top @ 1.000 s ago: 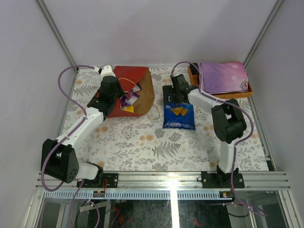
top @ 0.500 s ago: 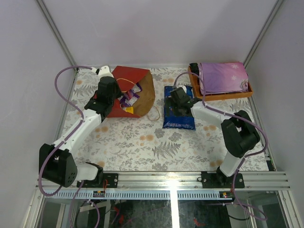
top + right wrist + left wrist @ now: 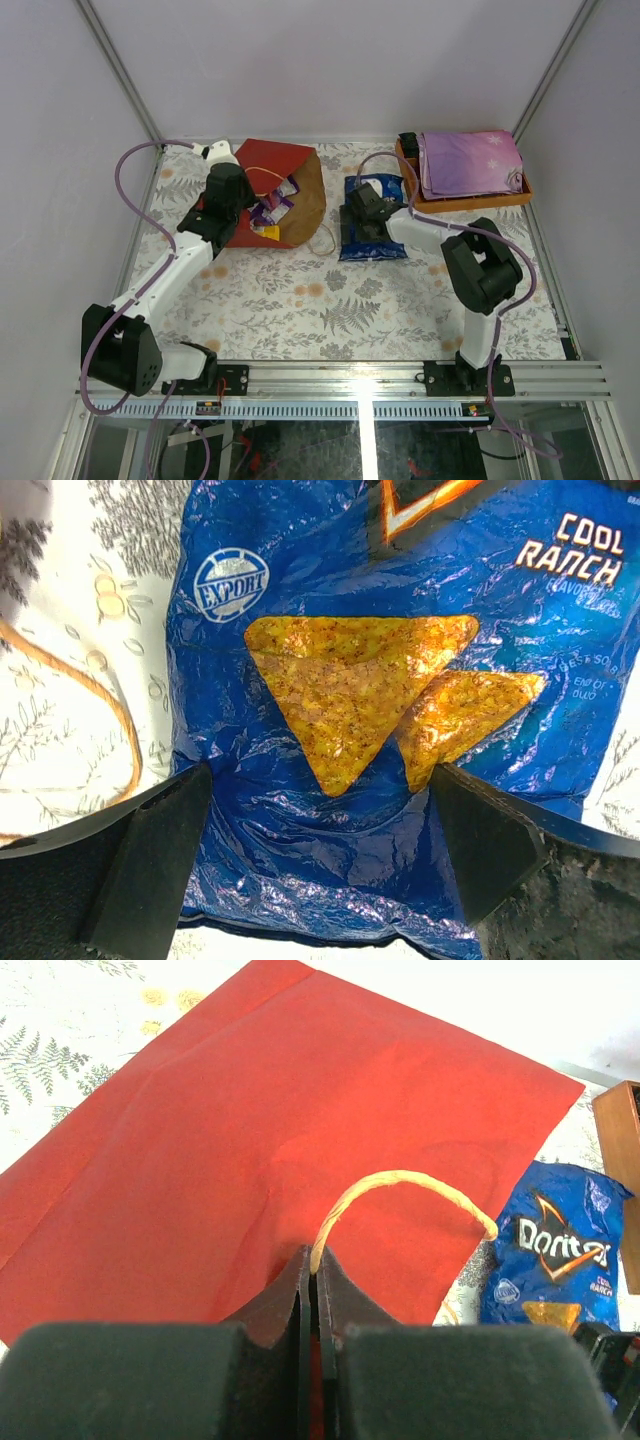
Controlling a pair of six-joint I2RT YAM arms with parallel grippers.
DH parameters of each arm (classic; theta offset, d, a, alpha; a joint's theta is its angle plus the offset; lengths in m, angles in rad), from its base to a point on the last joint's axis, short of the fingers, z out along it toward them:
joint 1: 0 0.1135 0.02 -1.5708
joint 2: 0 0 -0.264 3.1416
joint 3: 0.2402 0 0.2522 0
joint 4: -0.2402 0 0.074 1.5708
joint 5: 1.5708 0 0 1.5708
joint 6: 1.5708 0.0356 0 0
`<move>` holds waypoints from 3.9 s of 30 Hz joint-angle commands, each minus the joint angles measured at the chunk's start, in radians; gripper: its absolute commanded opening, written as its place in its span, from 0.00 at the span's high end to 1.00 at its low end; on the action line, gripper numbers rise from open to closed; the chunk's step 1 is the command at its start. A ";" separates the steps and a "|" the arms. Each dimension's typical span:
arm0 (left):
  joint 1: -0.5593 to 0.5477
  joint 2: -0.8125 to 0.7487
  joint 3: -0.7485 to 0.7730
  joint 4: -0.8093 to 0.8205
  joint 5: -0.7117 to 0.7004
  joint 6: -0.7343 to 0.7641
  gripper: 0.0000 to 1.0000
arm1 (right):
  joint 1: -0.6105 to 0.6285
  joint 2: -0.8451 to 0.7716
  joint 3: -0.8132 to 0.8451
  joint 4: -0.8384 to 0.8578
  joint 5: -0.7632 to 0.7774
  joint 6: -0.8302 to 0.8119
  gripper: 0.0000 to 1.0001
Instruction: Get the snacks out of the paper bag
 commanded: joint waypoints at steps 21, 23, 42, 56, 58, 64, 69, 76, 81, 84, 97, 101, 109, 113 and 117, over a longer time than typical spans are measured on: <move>0.015 -0.002 0.011 -0.057 -0.036 0.042 1.00 | -0.192 0.321 0.417 -0.067 -0.188 -0.209 0.00; 0.016 0.000 0.015 -0.062 -0.041 0.048 1.00 | -0.191 0.347 0.459 -0.073 -0.191 -0.198 0.00; 0.017 0.003 0.040 -0.104 -0.020 0.090 1.00 | -0.192 0.407 0.632 -0.061 -0.079 0.074 0.01; 0.016 0.002 0.036 -0.096 0.026 0.069 1.00 | -0.245 0.115 0.602 -0.136 0.074 -0.265 0.06; 0.016 -0.006 0.038 -0.099 0.023 0.070 1.00 | -0.272 0.174 0.671 -0.219 0.078 -0.309 0.09; 0.015 -0.028 0.037 -0.103 0.023 0.075 1.00 | -0.331 0.259 0.711 -0.298 0.075 -0.374 0.22; 0.017 -0.034 0.026 -0.101 0.014 0.075 1.00 | -0.351 0.276 0.631 -0.255 0.071 -0.381 0.26; 0.016 -0.044 0.015 -0.105 0.004 0.082 1.00 | -0.368 0.343 0.590 -0.222 0.024 -0.360 0.34; 0.017 -0.045 0.022 -0.113 -0.003 0.087 1.00 | -0.369 0.376 0.590 -0.212 0.012 -0.338 0.57; 0.015 -0.047 0.026 -0.116 -0.005 0.089 1.00 | -0.367 0.382 0.599 -0.210 0.013 -0.315 0.74; 0.016 -0.022 0.049 -0.128 0.024 0.103 1.00 | -0.369 0.399 0.619 -0.170 0.030 -0.138 1.00; 0.015 -0.020 0.048 -0.129 0.023 0.106 1.00 | -0.367 0.433 0.674 -0.191 0.007 -0.160 1.00; 0.016 -0.008 0.052 -0.126 0.024 0.101 1.00 | -0.367 0.500 0.776 -0.239 -0.056 -0.266 1.00; 0.016 -0.004 0.054 -0.127 0.024 0.095 1.00 | -0.369 0.544 0.856 -0.305 -0.063 -0.325 1.00; 0.016 -0.001 0.056 -0.129 0.032 0.087 1.00 | -0.371 0.555 0.871 -0.325 -0.057 -0.365 1.00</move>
